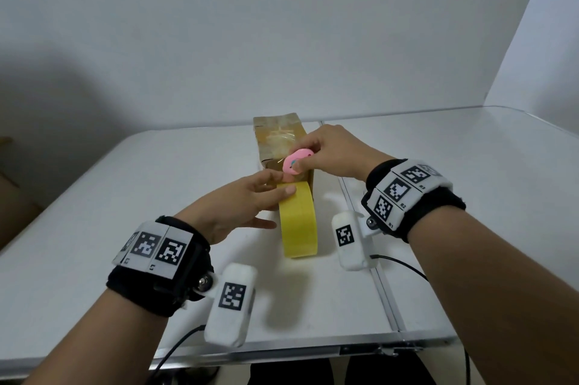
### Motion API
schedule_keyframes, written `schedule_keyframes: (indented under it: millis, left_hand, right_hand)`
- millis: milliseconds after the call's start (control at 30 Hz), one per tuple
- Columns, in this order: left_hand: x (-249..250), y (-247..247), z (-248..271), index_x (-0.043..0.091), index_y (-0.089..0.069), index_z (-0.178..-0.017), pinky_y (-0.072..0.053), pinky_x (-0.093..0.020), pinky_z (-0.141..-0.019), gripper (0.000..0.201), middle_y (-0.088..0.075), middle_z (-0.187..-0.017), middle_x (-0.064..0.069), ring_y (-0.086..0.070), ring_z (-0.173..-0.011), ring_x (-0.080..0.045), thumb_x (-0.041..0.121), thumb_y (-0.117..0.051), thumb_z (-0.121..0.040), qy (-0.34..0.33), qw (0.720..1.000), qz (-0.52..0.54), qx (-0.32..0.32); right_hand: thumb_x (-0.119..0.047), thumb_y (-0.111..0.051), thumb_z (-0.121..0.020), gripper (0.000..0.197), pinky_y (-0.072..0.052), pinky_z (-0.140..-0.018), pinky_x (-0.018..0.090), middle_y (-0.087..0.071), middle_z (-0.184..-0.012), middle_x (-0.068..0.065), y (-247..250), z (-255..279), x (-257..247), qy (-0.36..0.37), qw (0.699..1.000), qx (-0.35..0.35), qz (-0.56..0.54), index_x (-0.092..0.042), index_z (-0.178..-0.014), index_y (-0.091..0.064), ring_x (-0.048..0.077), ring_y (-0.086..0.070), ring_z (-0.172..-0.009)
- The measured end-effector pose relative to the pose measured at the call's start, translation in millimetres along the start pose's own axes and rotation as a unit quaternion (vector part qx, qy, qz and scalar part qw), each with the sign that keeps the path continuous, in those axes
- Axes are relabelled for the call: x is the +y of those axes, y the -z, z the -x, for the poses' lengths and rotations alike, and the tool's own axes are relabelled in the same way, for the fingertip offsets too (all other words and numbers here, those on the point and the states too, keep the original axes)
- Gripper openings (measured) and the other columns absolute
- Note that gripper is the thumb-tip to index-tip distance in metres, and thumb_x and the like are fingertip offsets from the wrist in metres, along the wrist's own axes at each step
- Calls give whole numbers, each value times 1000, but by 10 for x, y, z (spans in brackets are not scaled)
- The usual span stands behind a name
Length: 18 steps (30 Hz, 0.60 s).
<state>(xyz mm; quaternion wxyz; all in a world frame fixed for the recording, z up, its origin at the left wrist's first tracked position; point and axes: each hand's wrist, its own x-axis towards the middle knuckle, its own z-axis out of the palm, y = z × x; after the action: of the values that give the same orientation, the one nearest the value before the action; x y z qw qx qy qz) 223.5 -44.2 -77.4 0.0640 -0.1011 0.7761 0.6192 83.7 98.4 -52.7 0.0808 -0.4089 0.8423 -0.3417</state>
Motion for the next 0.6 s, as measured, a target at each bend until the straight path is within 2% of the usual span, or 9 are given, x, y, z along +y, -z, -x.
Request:
schedule_keyframes:
  millis: [167,233,300,467,600]
  left_hand:
    - [-35,-42,19,31,-61,-125,-54,-38,-91,32,-72,-113,1,-68,-94,-16,33,-60,-93,3,999,34,-16]
    - [-56,-71,7,28,-60,-127,-53,-41,-94,32,-70,-116,-4,-66,-97,-18,31,-58,-95,7,998,66,-16]
    - [-85,-108,3,25,-58,-130,-52,-43,-96,33,-70,-114,-3,-66,-98,-19,29,-55,-97,3,996,89,-11]
    - [-152,-175,11,23,-54,-131,-58,-30,-82,39,-69,-117,1,-70,-96,-11,22,-61,-93,-24,995,99,-2]
    - [-137,-153,10,22,-57,-129,-58,-26,-79,36,-73,-107,4,-71,-90,-10,20,-60,-93,-17,994,104,3]
  right_hand:
    - [-21,-74,-77,24,-44,-71,21,-74,-95,3,1,-6,-3,0,1000,-6,14,-20,-100,-78,12,-59,-85]
    - [-21,-73,-78,24,-43,-68,20,-75,-95,3,-5,-9,-14,2,1000,-6,19,-20,-101,-78,12,-59,-84]
    - [-21,-73,-78,24,-43,-67,20,-75,-96,3,-16,-2,-25,3,1000,-3,21,-19,-101,-78,12,-59,-83]
    - [-20,-72,-79,23,-46,-72,23,-75,-99,5,-34,14,-61,7,1000,6,29,-18,-101,-78,13,-60,-86]
    - [-21,-73,-79,24,-44,-69,21,-73,-100,5,-40,23,-67,9,999,8,34,-18,-102,-78,13,-59,-87]
